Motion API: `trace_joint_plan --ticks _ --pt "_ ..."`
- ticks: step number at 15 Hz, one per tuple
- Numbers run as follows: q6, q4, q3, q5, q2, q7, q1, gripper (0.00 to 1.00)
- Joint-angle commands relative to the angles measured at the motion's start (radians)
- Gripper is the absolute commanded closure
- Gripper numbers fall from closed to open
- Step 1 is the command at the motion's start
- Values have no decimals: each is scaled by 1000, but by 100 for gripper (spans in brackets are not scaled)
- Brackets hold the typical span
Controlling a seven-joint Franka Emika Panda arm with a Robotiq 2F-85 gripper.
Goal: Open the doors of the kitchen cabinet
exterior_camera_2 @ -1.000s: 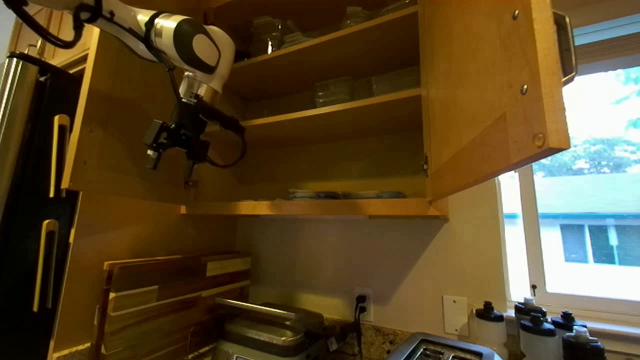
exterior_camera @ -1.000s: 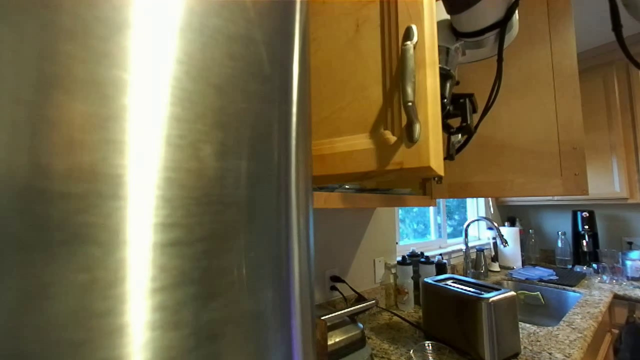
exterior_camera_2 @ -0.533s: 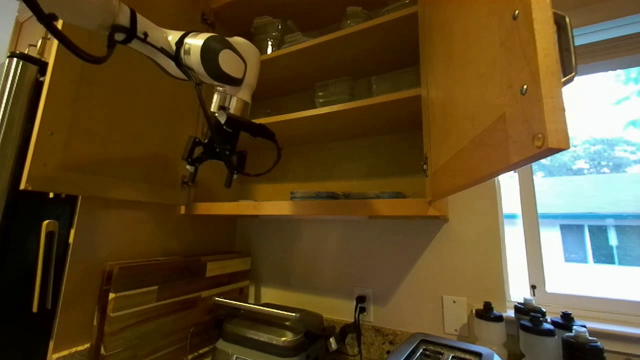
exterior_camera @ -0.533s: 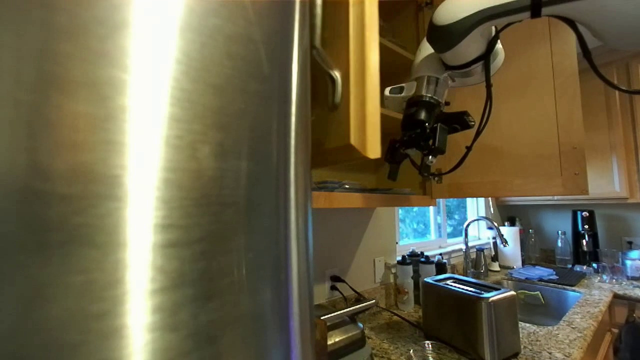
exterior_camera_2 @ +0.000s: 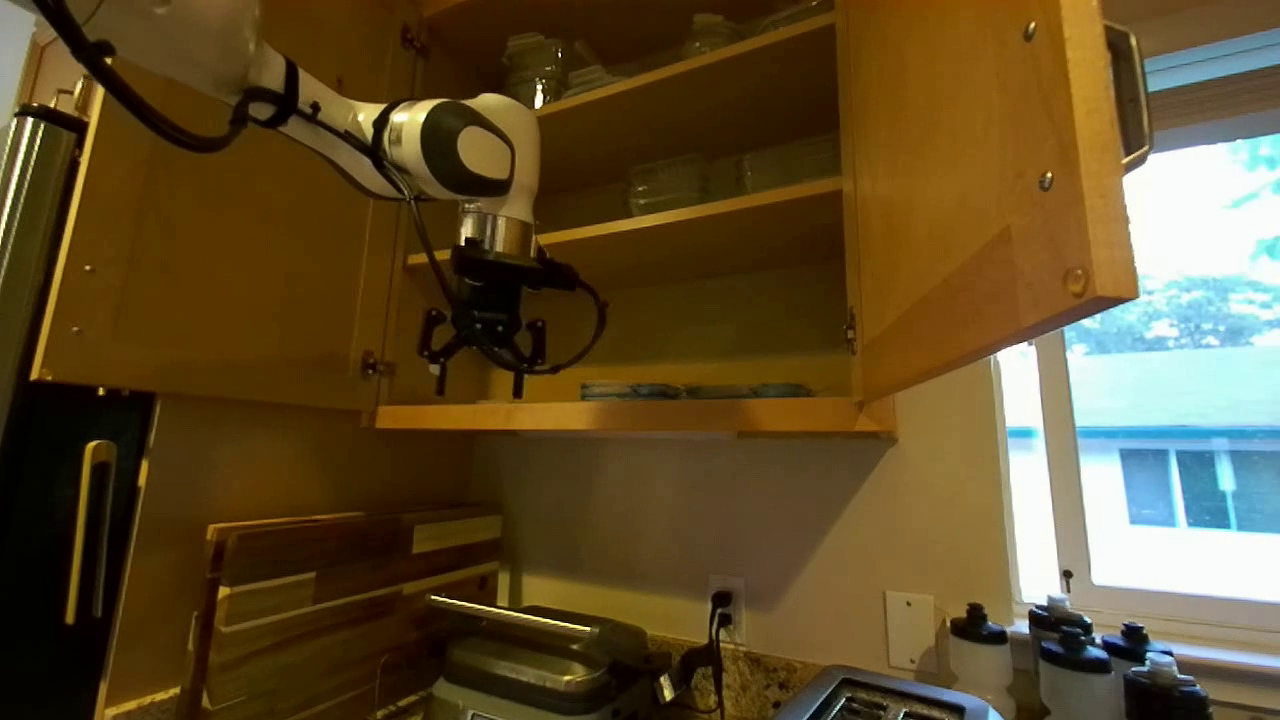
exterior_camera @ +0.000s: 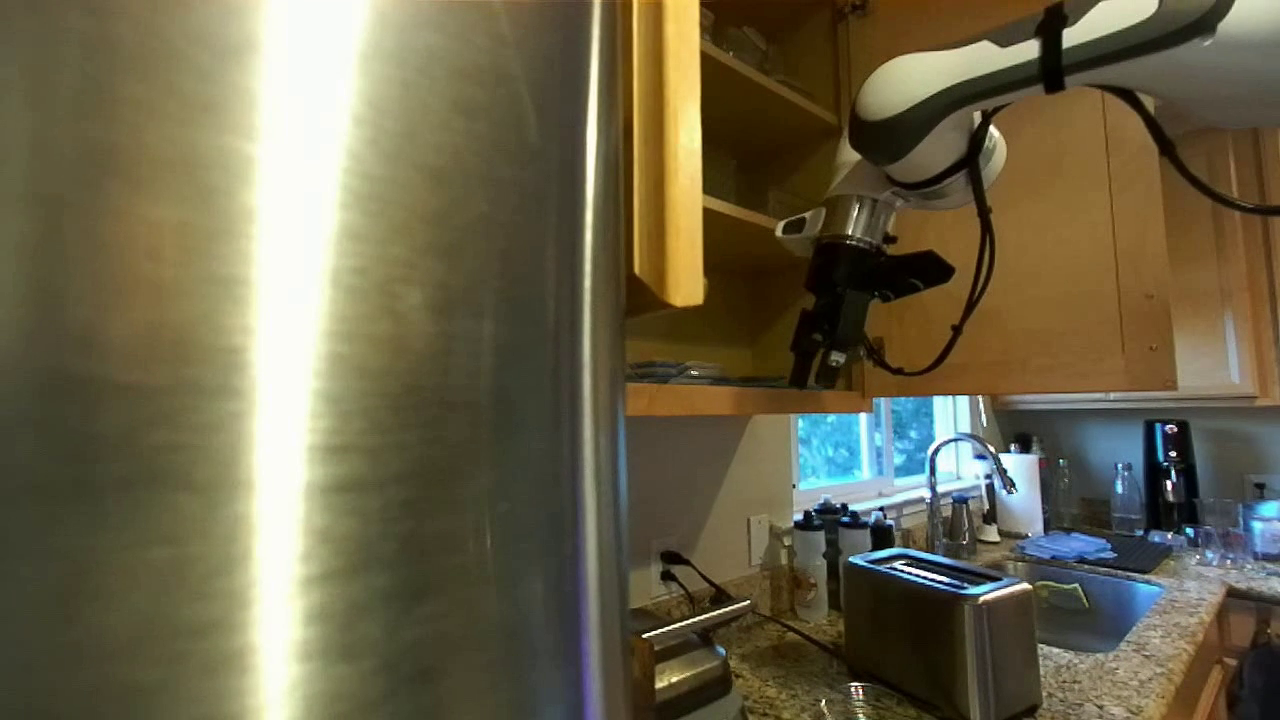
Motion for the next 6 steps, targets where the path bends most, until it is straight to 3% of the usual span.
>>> trace_joint_plan --ticks 1,2,3,6 --pt "103 -93 -5 -78 -45 155 -14 0" --pt "114 -106 -5 -100 -50 202 -18 0" --pt "63 -39 -27 -68 -1 126 14 0" --pt "79 -57 -28 -88 -5 176 11 0"
